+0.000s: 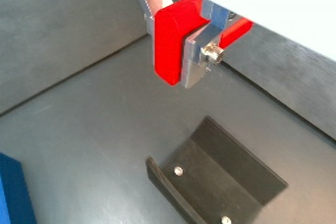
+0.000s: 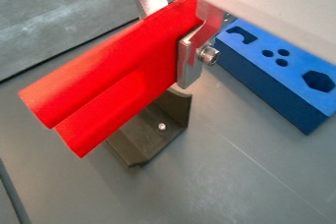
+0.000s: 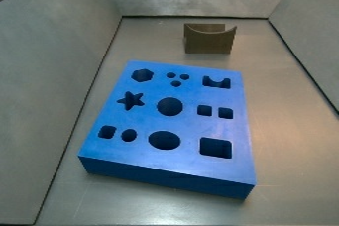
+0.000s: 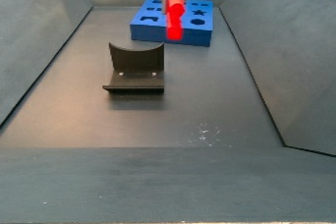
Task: Pick up the square-circle object. Move up. Rotate the square-circle object. Place the square-circle object on the fixture. Regrasp the square-circle object. Move to above the board. Insert the square-circle object.
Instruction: Place the square-circle object on the fixture.
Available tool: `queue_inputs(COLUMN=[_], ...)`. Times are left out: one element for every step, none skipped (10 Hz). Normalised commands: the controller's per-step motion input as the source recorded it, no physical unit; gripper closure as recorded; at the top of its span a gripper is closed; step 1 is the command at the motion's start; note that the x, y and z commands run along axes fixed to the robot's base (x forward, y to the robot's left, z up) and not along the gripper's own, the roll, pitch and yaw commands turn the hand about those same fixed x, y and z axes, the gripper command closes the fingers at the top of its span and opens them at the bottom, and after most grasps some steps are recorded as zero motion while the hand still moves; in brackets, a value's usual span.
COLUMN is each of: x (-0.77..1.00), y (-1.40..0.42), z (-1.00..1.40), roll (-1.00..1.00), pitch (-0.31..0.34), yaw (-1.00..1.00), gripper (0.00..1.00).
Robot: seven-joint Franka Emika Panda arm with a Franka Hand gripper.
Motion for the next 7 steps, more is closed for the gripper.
queue_inputs(x=[1.0,1.0,0.97,0.85,0.74,0.65,0.55], y=[-0.03,-0.02,-0.27,-0.22,-0.09,-0.04,0.0], z=[-0.01,-0.01,0.23,0.21,0.12,0.05,0.02], roll=[-0.09,-0.09,-1.0,-1.0,-1.0,-1.0,-1.0], pitch=[0.141,0.15,-0.007,-0.007,0.003,0.013,0.03], yaw=[0.02,0.02,-0.06,-0.07,-0.08,-0.08,-0.08], gripper=[1.0,1.0,1.0,1.0,1.0,1.0,1.0])
